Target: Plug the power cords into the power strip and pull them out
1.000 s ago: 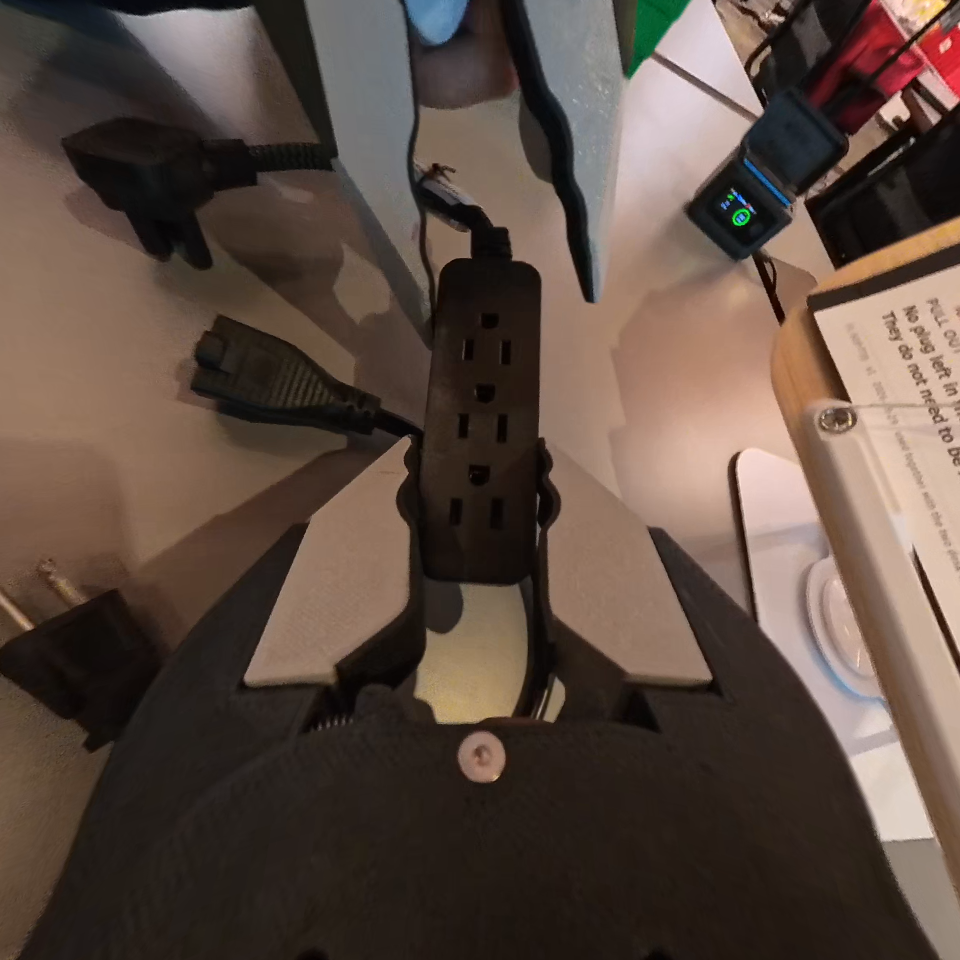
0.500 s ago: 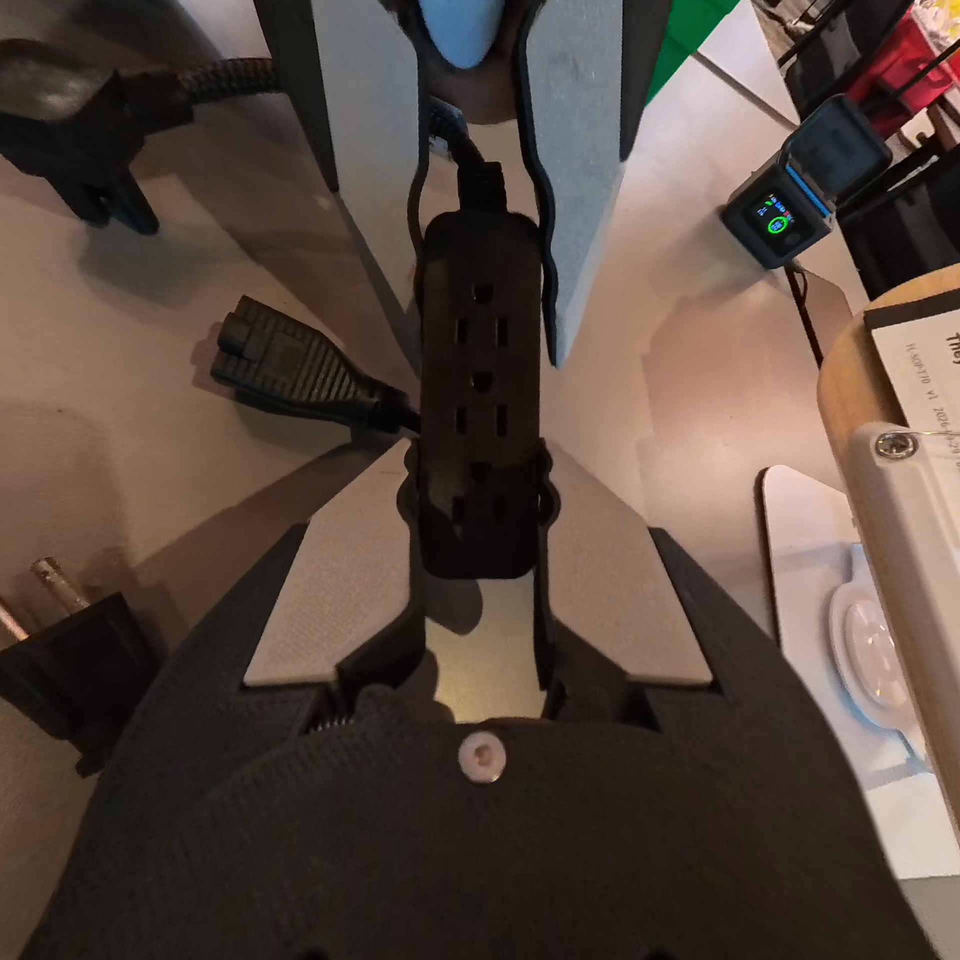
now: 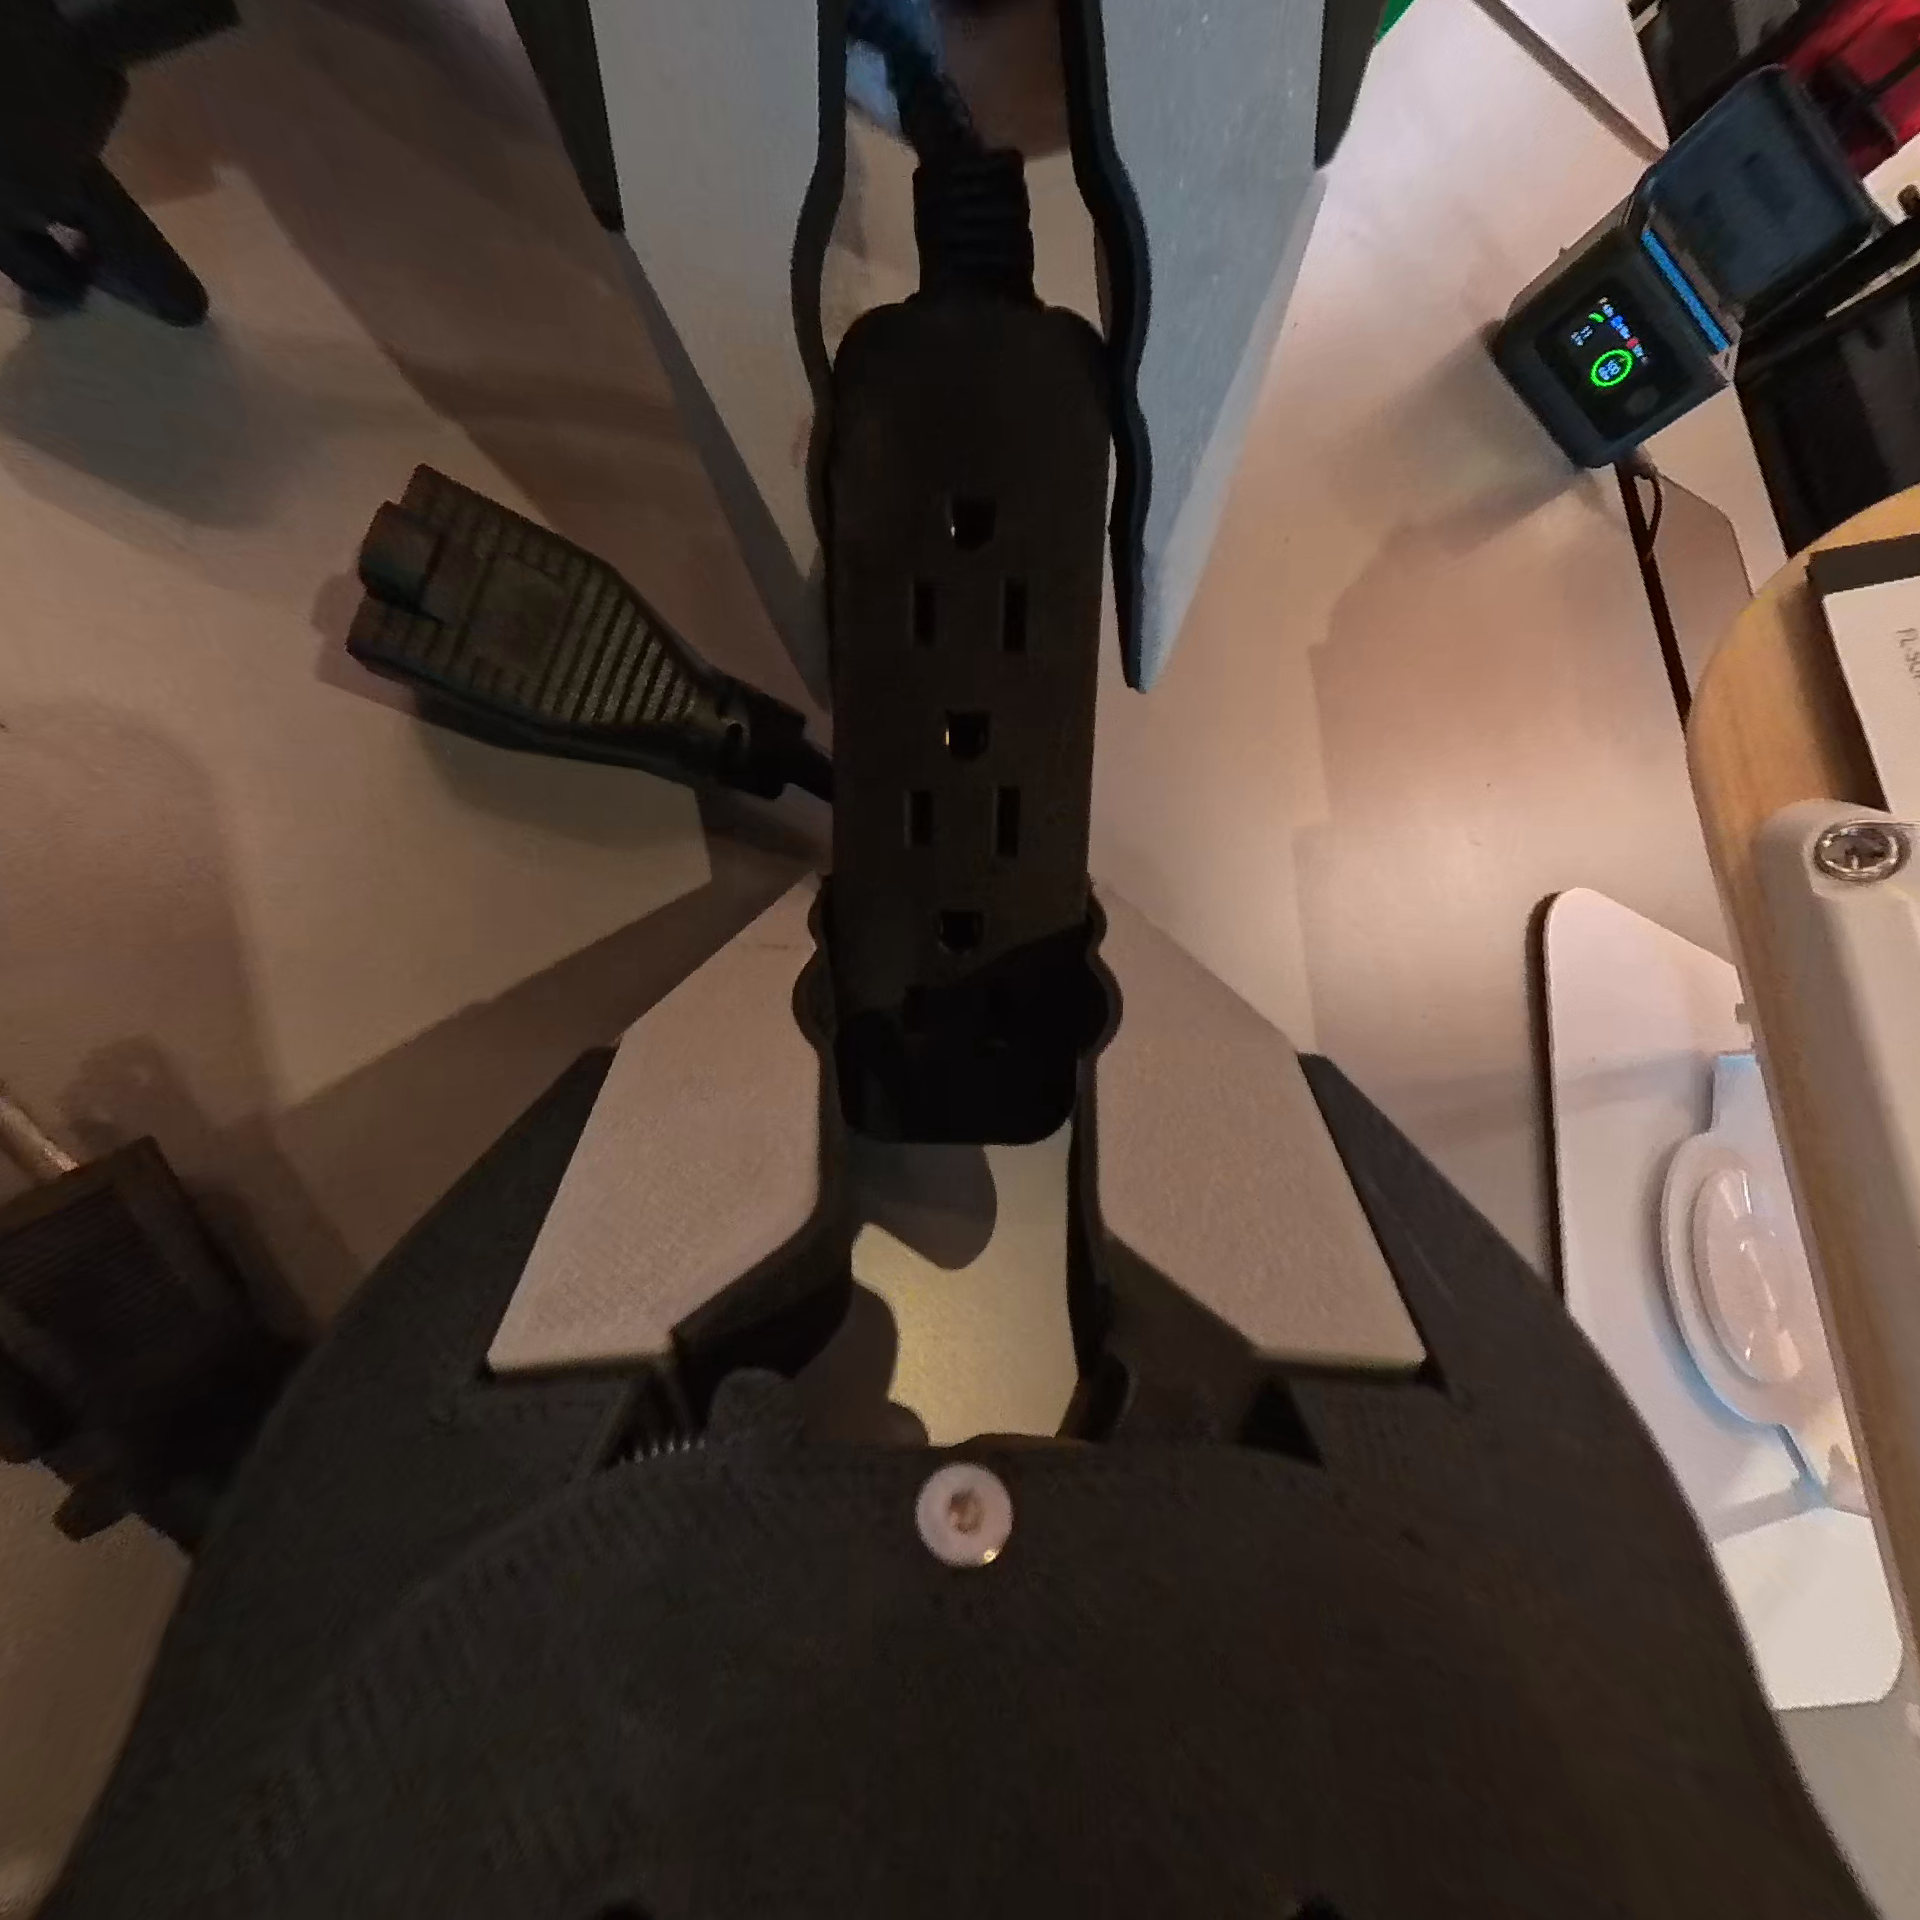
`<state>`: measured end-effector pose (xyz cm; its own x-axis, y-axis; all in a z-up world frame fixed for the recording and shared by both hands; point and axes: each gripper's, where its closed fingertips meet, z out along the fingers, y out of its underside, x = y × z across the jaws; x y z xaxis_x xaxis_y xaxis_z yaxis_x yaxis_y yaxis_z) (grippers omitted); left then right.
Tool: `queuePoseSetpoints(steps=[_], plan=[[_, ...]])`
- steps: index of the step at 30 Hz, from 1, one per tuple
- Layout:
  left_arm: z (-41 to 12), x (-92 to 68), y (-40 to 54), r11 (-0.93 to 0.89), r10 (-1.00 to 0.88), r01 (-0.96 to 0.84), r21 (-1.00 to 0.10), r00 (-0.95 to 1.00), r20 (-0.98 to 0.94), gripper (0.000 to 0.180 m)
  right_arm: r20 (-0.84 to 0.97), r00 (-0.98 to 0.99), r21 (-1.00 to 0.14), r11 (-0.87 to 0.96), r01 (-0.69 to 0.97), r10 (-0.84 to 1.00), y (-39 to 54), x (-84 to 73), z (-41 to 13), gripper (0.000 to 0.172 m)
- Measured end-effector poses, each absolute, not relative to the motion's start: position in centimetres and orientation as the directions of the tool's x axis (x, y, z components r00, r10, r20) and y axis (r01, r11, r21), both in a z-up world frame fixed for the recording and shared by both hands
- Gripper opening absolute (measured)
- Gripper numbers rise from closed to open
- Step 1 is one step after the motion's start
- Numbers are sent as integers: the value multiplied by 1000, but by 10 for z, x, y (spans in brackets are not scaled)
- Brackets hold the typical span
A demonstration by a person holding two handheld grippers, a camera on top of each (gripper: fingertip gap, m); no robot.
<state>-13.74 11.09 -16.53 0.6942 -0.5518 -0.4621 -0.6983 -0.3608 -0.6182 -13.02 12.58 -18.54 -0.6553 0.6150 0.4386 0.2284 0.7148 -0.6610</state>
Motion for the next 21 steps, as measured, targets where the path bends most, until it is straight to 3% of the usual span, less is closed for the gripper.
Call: queuePoseSetpoints(steps=[6, 15, 18, 21], plan=[[-166, -135, 112, -325, -545, -676, -661, 706, -453, 47, 428, -661, -672, 706, 224, 617, 122, -130, -186, 43], [-168, -133, 117, -305, -545, -746, -593, 647, -534, 46, 415, -655, -675, 697, 243, 631, 123, -131, -186, 43], [-167, -137, 113, -303, -542, -762, -573, 632, -554, 46, 422, -642, -644, 710, 285, 640, 135, -128, -183, 57], [-161, -146, 113, -302, -493, -771, -561, 630, -600, 46, 397, -634, -660, 687, 305, 663, 145, -121, -171, 54]])
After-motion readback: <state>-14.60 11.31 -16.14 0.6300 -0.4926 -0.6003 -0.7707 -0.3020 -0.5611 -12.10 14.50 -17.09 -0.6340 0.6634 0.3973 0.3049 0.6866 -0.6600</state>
